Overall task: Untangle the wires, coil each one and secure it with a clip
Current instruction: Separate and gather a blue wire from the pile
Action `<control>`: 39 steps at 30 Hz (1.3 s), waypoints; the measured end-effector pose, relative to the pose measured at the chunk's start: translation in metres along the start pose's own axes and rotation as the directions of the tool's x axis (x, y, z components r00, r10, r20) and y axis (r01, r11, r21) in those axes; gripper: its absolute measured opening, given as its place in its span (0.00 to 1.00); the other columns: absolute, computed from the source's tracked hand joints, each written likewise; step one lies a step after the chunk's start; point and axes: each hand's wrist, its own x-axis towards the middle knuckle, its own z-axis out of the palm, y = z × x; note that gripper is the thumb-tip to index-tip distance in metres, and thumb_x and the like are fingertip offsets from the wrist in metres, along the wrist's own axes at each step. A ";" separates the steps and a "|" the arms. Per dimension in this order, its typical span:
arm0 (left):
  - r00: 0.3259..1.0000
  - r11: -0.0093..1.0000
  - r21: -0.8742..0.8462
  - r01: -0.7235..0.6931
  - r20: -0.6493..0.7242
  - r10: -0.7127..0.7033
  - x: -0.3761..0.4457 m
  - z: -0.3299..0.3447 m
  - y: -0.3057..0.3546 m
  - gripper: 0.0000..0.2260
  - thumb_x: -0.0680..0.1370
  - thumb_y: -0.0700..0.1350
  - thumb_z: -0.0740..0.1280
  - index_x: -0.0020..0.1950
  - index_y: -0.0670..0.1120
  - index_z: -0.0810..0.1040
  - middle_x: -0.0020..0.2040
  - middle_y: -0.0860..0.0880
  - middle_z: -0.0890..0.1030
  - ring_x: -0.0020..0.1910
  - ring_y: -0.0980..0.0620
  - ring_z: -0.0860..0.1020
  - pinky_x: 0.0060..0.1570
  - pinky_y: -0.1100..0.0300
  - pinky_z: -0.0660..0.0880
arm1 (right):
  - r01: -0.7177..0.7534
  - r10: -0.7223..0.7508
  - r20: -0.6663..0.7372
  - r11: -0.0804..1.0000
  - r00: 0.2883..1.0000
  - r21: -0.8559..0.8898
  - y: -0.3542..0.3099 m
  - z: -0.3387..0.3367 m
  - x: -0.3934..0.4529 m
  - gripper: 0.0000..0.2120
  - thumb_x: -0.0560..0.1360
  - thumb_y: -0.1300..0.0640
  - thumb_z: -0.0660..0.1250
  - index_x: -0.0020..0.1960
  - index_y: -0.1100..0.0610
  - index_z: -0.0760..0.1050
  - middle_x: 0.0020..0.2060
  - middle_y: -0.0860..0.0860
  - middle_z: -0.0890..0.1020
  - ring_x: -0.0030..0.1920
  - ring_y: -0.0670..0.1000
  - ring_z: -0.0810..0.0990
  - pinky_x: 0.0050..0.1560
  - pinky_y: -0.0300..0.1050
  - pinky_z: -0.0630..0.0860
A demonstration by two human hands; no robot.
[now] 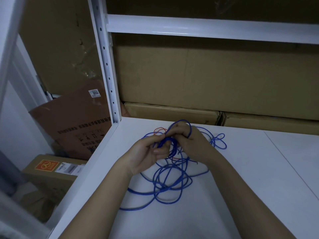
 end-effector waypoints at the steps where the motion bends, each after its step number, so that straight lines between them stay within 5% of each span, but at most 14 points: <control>1: 1.000 1.000 -0.013 -0.002 0.001 0.002 0.000 0.000 0.000 0.11 0.77 0.44 0.58 0.39 0.42 0.76 0.27 0.51 0.63 0.25 0.56 0.62 0.29 0.65 0.64 | -0.014 0.014 0.011 1.000 1.000 0.026 0.002 0.000 0.001 0.19 0.78 0.71 0.57 0.44 0.51 0.79 0.43 0.44 0.77 0.44 0.43 0.77 0.46 0.34 0.71; 5: 1.000 1.000 -0.020 -0.012 -0.020 0.012 0.000 -0.001 0.000 0.07 0.78 0.44 0.59 0.42 0.42 0.71 0.29 0.51 0.59 0.26 0.57 0.62 0.29 0.66 0.63 | -0.075 0.073 0.016 0.962 0.997 0.261 0.005 -0.005 -0.002 0.17 0.79 0.66 0.57 0.52 0.50 0.81 0.48 0.55 0.81 0.46 0.60 0.77 0.46 0.53 0.73; 10: 0.997 0.993 0.097 -0.067 -0.031 0.071 0.003 -0.003 -0.001 0.09 0.77 0.47 0.56 0.43 0.42 0.69 0.28 0.53 0.64 0.28 0.57 0.61 0.30 0.66 0.62 | -0.008 0.012 -0.028 0.991 1.000 0.137 0.005 0.002 -0.005 0.12 0.78 0.62 0.65 0.52 0.46 0.80 0.46 0.41 0.84 0.51 0.45 0.81 0.55 0.44 0.77; 15: 0.999 0.995 0.086 -0.043 0.036 0.040 0.001 -0.006 0.002 0.07 0.77 0.44 0.57 0.49 0.41 0.70 0.34 0.52 0.70 0.29 0.57 0.66 0.33 0.65 0.67 | -0.056 0.075 -0.073 0.971 0.995 0.232 0.003 -0.001 -0.004 0.08 0.76 0.65 0.66 0.46 0.55 0.82 0.38 0.47 0.84 0.46 0.47 0.82 0.51 0.39 0.77; 18: 1.000 0.998 0.060 -0.003 0.010 0.002 0.001 -0.007 0.004 0.06 0.77 0.44 0.58 0.48 0.42 0.70 0.35 0.48 0.58 0.28 0.57 0.64 0.31 0.66 0.65 | -0.091 0.101 -0.028 0.965 0.994 0.248 0.003 -0.001 -0.003 0.07 0.77 0.63 0.65 0.49 0.58 0.82 0.42 0.51 0.85 0.47 0.47 0.82 0.50 0.38 0.77; 21: 0.995 0.999 0.050 -0.018 -0.092 0.022 0.003 -0.005 0.005 0.10 0.79 0.46 0.60 0.40 0.44 0.70 0.28 0.52 0.59 0.26 0.57 0.61 0.29 0.67 0.63 | -0.155 0.200 -0.070 0.901 0.977 0.405 0.007 -0.007 0.001 0.12 0.80 0.56 0.60 0.48 0.58 0.81 0.36 0.50 0.80 0.36 0.47 0.80 0.38 0.38 0.76; 24: 0.979 0.994 -0.079 -0.078 -0.195 0.061 0.002 -0.002 0.007 0.16 0.77 0.48 0.58 0.31 0.47 0.74 0.26 0.53 0.61 0.24 0.58 0.61 0.27 0.67 0.62 | -0.215 0.302 -0.128 0.867 0.945 0.450 0.019 -0.019 0.008 0.16 0.81 0.50 0.57 0.47 0.58 0.78 0.27 0.49 0.65 0.24 0.46 0.62 0.26 0.39 0.61; 26: 0.967 0.981 -0.149 -0.122 -0.240 0.084 0.002 -0.001 0.009 0.19 0.79 0.49 0.56 0.29 0.48 0.74 0.25 0.54 0.61 0.23 0.58 0.60 0.32 0.65 0.60 | -0.263 0.304 -0.082 0.910 0.949 0.322 0.026 -0.017 0.012 0.16 0.82 0.50 0.56 0.47 0.58 0.78 0.25 0.48 0.62 0.24 0.46 0.58 0.26 0.39 0.57; 29: 0.927 0.962 -0.134 -0.238 -0.326 0.184 0.003 0.001 0.017 0.17 0.84 0.49 0.50 0.37 0.48 0.69 0.25 0.55 0.62 0.24 0.57 0.62 0.40 0.61 0.60 | -0.301 0.299 -0.041 0.953 0.953 -0.032 0.034 0.001 0.010 0.17 0.82 0.48 0.56 0.45 0.55 0.79 0.21 0.43 0.68 0.22 0.41 0.65 0.29 0.36 0.61; 33: 0.826 0.907 -0.053 -0.417 -0.439 0.354 0.006 0.004 0.025 0.15 0.85 0.45 0.49 0.43 0.45 0.69 0.30 0.53 0.71 0.32 0.54 0.70 0.44 0.62 0.68 | -0.173 0.172 -0.020 0.968 0.985 -0.180 0.037 0.030 -0.006 0.13 0.83 0.52 0.55 0.50 0.54 0.77 0.27 0.44 0.73 0.27 0.43 0.70 0.32 0.40 0.66; 35: 0.770 0.886 0.131 -0.445 -0.448 0.454 0.014 0.001 0.023 0.16 0.85 0.42 0.48 0.41 0.44 0.70 0.31 0.54 0.77 0.37 0.53 0.75 0.50 0.59 0.72 | -0.055 0.082 0.046 0.907 0.996 -0.417 0.032 0.039 -0.015 0.15 0.83 0.51 0.54 0.60 0.54 0.76 0.43 0.48 0.82 0.41 0.48 0.78 0.42 0.46 0.74; 37: 0.711 0.819 0.460 -0.344 -0.442 0.547 0.020 -0.006 0.021 0.17 0.84 0.42 0.48 0.42 0.45 0.72 0.34 0.56 0.82 0.44 0.53 0.78 0.63 0.52 0.70 | 0.081 -0.004 0.139 0.831 0.990 -0.551 0.024 0.043 -0.022 0.16 0.83 0.50 0.53 0.64 0.54 0.74 0.47 0.51 0.82 0.44 0.52 0.79 0.43 0.49 0.75; 39: 0.711 0.543 0.833 -0.104 -0.319 0.626 0.022 -0.020 0.012 0.17 0.83 0.44 0.47 0.49 0.45 0.75 0.41 0.62 0.81 0.50 0.61 0.76 0.72 0.45 0.56 | 0.162 -0.063 0.189 0.806 0.980 -0.570 0.016 0.039 -0.026 0.12 0.82 0.52 0.55 0.53 0.56 0.76 0.38 0.50 0.79 0.37 0.51 0.76 0.37 0.48 0.71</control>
